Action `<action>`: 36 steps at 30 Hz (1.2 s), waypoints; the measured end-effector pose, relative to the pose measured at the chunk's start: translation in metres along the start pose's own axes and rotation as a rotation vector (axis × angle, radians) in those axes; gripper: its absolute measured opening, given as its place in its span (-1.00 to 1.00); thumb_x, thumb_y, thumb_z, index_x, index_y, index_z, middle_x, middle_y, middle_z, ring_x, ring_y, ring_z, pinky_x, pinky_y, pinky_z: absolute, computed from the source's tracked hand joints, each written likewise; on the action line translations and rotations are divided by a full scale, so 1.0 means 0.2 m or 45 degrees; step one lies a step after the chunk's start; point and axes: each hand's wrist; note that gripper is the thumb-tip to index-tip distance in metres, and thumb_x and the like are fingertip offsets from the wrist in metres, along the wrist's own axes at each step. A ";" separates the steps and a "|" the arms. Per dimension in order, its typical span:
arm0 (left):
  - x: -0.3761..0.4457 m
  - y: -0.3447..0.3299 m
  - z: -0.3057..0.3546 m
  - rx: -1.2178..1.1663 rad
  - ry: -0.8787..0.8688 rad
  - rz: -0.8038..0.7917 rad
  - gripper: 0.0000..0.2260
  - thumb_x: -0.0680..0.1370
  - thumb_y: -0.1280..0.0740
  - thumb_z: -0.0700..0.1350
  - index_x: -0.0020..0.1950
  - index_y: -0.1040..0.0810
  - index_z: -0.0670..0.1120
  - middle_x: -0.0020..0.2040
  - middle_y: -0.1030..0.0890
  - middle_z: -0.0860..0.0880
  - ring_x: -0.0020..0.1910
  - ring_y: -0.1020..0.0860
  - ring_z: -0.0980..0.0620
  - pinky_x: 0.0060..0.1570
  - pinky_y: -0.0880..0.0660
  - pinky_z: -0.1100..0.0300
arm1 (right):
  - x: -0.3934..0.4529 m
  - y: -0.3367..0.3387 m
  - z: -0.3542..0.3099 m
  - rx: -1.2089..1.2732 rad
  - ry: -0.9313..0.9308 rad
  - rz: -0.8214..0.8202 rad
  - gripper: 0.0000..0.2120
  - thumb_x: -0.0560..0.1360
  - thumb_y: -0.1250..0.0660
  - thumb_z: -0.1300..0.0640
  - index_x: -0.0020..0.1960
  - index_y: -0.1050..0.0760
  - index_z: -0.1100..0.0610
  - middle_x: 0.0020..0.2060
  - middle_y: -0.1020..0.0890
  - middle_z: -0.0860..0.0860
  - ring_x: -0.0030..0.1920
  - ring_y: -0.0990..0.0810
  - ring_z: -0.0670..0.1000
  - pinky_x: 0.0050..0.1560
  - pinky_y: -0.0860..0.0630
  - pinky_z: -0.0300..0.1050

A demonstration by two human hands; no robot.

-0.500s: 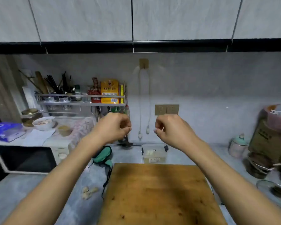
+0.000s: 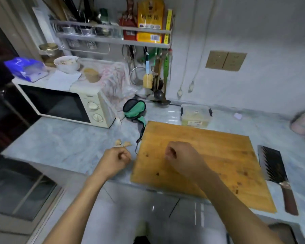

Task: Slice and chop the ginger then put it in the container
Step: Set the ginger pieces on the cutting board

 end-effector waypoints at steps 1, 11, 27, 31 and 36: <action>0.02 -0.02 -0.08 -0.015 0.062 -0.004 -0.75 0.48 -0.30 -0.35 -0.22 -0.67 -0.05 -0.24 -0.67 0.15 -0.14 -0.61 0.15 -0.18 -0.40 0.50 | 0.04 -0.05 -0.01 0.005 -0.028 -0.045 -0.91 0.57 -0.32 0.14 -0.11 -0.49 0.03 -0.16 -0.56 -0.08 -0.12 -0.52 -0.04 -0.09 -0.54 -0.05; 0.43 -0.16 -0.57 0.107 0.220 0.004 -0.77 0.45 -0.23 -0.21 0.00 -0.65 -0.17 -0.03 -0.63 -0.17 -0.04 -0.61 -0.20 -0.19 -0.39 0.22 | 0.39 -0.38 -0.11 0.178 -0.249 -0.195 -0.91 0.57 -0.34 0.16 -0.07 -0.55 0.18 -0.13 -0.63 0.05 -0.12 -0.61 0.07 -0.07 -0.60 0.08; 0.60 -0.12 -0.71 -0.094 0.169 0.163 -0.80 0.36 -0.29 -0.26 -0.45 -0.38 -0.10 -0.51 -0.40 0.01 -0.49 -0.37 0.07 -0.35 -0.42 0.17 | 0.77 -0.68 -0.05 0.137 -0.318 -0.259 -0.90 0.57 -0.30 0.20 -0.02 -0.59 0.12 -0.02 -0.67 0.08 0.01 -0.63 0.09 -0.03 -0.55 -0.05; 0.47 -0.05 -0.75 -0.324 0.334 0.215 -0.95 0.43 -0.49 -0.22 -0.18 -0.65 -0.13 -0.25 -0.62 0.00 -0.28 -0.55 0.18 -0.31 -0.37 0.55 | 1.01 -0.84 -0.13 -0.023 -0.198 -0.427 -0.68 0.59 -0.26 0.23 0.35 -0.46 0.13 0.27 -0.46 0.11 0.22 -0.52 0.12 0.08 -0.47 -0.13; 0.36 -0.06 -0.85 -0.550 0.542 0.241 -0.72 0.41 -0.55 -0.21 0.11 -0.66 -0.13 0.09 -0.62 -0.09 0.05 -0.60 -0.02 0.00 -0.47 0.43 | 1.18 -0.97 -0.18 -0.377 -0.043 -0.706 -0.33 0.60 -0.31 0.22 0.63 -0.10 0.06 0.60 -0.02 0.15 0.51 -0.24 0.26 0.36 -0.38 0.04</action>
Point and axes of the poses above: each hand's wrist, its own x-axis towards the middle knuckle, its own y-axis out of the back of the hand, z = x × y
